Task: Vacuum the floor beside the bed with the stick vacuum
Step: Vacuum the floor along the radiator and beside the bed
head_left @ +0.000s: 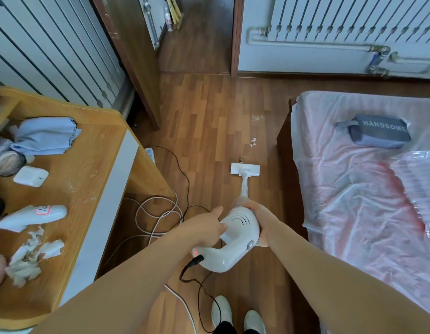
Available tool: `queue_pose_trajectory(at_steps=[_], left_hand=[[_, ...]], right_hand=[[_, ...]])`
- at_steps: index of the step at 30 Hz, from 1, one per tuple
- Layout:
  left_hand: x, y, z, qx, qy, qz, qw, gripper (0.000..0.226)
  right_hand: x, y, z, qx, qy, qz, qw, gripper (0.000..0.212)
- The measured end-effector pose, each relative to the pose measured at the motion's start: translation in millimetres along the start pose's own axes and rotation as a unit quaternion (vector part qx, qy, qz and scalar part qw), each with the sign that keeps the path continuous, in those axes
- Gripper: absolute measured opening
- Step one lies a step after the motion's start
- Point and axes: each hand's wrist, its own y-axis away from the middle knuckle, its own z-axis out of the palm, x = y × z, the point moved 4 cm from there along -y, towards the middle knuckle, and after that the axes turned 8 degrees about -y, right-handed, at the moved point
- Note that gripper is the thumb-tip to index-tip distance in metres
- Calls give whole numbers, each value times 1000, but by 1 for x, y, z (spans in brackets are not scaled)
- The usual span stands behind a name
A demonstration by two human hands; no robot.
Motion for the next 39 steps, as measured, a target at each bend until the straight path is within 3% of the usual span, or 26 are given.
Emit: queue_pose_trajectory(at_steps=[7, 19, 30, 39], left_hand=[[-3, 13, 27, -39, -27, 20, 999, 52], [-10, 5, 22, -22, -16, 30, 999, 49], [-5, 0, -4, 25, -72, 51, 996, 53], [12, -20, -37, 35, -13, 26, 999, 52]], right_hand=[[30, 4, -12, 22, 18, 45, 999, 43], [17, 2, -2, 28, 68, 70, 995, 45], [-15, -7, 10, 34, 60, 9, 998, 43], [-65, -22, 12, 39, 100, -1, 994, 51]])
